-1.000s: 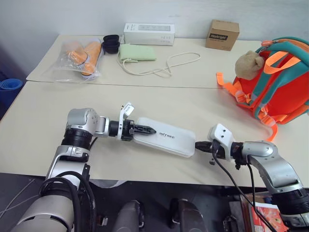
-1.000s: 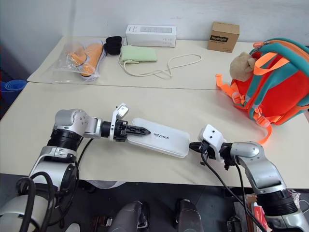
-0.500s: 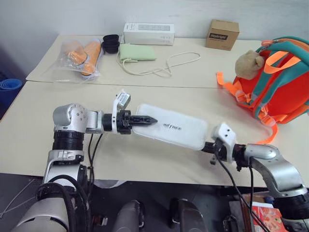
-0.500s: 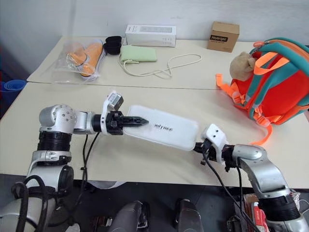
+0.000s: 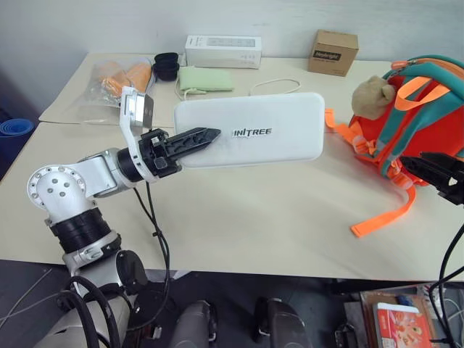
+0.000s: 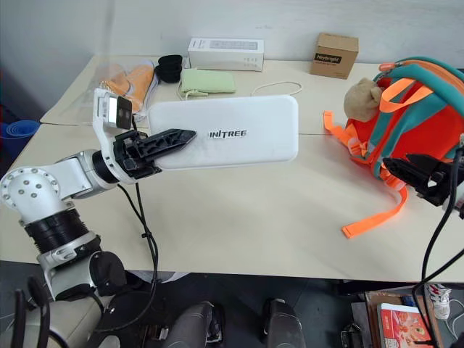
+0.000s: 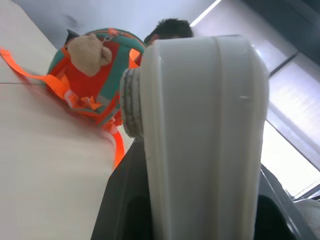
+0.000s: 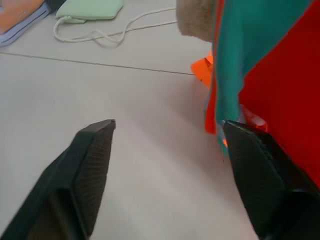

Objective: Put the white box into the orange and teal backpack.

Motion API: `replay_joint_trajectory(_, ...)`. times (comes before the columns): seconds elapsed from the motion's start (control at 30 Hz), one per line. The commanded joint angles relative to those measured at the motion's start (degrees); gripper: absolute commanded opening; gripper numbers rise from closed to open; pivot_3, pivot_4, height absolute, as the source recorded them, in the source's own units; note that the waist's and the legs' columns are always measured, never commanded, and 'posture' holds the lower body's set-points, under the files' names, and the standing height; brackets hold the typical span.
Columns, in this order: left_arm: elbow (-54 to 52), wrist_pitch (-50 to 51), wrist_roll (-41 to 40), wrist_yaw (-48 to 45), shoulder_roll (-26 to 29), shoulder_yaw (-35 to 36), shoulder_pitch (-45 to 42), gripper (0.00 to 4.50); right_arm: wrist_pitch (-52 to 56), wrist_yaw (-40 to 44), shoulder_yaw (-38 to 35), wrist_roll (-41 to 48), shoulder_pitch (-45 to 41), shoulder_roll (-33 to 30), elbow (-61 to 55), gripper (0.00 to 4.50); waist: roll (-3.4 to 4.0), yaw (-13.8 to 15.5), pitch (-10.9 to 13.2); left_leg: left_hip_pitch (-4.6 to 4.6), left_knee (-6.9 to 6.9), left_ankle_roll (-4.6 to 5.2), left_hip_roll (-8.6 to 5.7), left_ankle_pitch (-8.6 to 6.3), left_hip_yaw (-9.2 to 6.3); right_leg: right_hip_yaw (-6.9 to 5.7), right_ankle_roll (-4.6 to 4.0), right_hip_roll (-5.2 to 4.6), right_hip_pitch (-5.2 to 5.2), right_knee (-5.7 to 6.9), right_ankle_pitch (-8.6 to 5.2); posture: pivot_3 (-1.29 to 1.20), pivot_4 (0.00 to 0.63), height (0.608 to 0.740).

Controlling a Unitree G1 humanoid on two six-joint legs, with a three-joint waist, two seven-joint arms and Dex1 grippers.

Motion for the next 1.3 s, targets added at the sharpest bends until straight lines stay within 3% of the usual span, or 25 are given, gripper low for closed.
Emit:
replay_joint_trajectory(0.03,-5.6,-2.1,-2.5,1.1,1.7,-0.9,0.8,1.24,-4.1,-4.4,4.2,-3.8,-7.9,0.3,8.3,4.48,0.00,-0.3,0.0,0.04,0.00,0.00,-0.01,0.00,0.07,0.07,0.00,0.00,-0.02,0.01,0.00,0.00,0.150,0.740)
replay_joint_trajectory(0.2,-5.9,-3.8,-3.8,2.3,2.7,-1.7,1.7,1.24,-8.4,-5.6,11.4,-7.3,-18.0,4.0,18.1,4.48,0.00,-0.8,0.0,0.05,-0.08,-0.07,0.02,0.04,0.10,0.10,0.00,0.07,-0.03,0.06,0.00,0.00,0.150,0.740)
replay_joint_trajectory(0.43,-6.8,-7.3,-4.1,3.0,5.5,-4.4,3.4,1.24,-25.8,-9.2,17.5,-16.0,-32.9,12.3,39.5,4.48,0.02,-1.2,0.0,0.01,-0.09,-0.10,0.03,0.05,0.19,0.20,0.02,0.13,-0.12,0.09,0.01,0.00,0.150,0.740)
replay_joint_trajectory(0.67,-6.6,-11.3,-3.6,4.9,8.7,-4.9,4.6,1.24,-29.8,-2.7,18.9,-16.2,-34.0,13.0,42.3,2.15,0.02,-1.1,0.0,-0.11,-0.06,-0.10,0.00,0.06,0.19,0.22,0.05,0.10,-0.16,0.04,0.03,0.00,0.150,0.740)
replay_joint_trajectory(0.87,-4.7,-15.2,-3.0,3.8,12.3,-5.0,6.4,1.24,-27.1,5.0,20.6,-14.4,-32.7,12.4,34.5,0.04,0.03,-1.3,0.0,-0.09,-0.07,-0.11,0.05,0.05,0.19,0.22,0.05,0.15,-0.17,0.05,0.03,0.00,0.150,0.740)
replay_joint_trajectory(1.0,-2.5,-18.2,-2.0,3.8,14.4,-5.5,6.2,1.24,-18.6,12.9,22.6,-9.5,-29.9,10.5,22.1,0.01,0.05,-1.5,0.0,-0.11,-0.11,-0.12,0.07,0.05,0.20,0.26,0.05,0.16,-0.25,0.08,0.03,0.00,0.150,0.740)
replay_joint_trajectory(1.1,-0.1,-23.4,2.7,2.8,16.9,-8.0,5.1,1.24,-9.8,19.8,23.6,-1.5,-25.8,7.0,7.5,0.01,0.05,-1.1,0.0,-0.19,-0.12,-0.13,0.07,0.03,0.20,0.25,0.05,0.15,-0.31,0.06,0.03,0.00,0.150,0.740)
replay_joint_trajectory(1.3,5.7,-29.7,6.4,-2.9,20.5,-11.3,0.2,1.24,3.6,28.1,22.4,12.7,-20.4,-1.3,-10.6,0.01,0.02,-0.8,0.1,-0.33,-0.11,-0.14,0.07,0.02,0.21,0.25,0.04,0.15,-0.47,0.09,0.03,0.00,0.150,0.740)
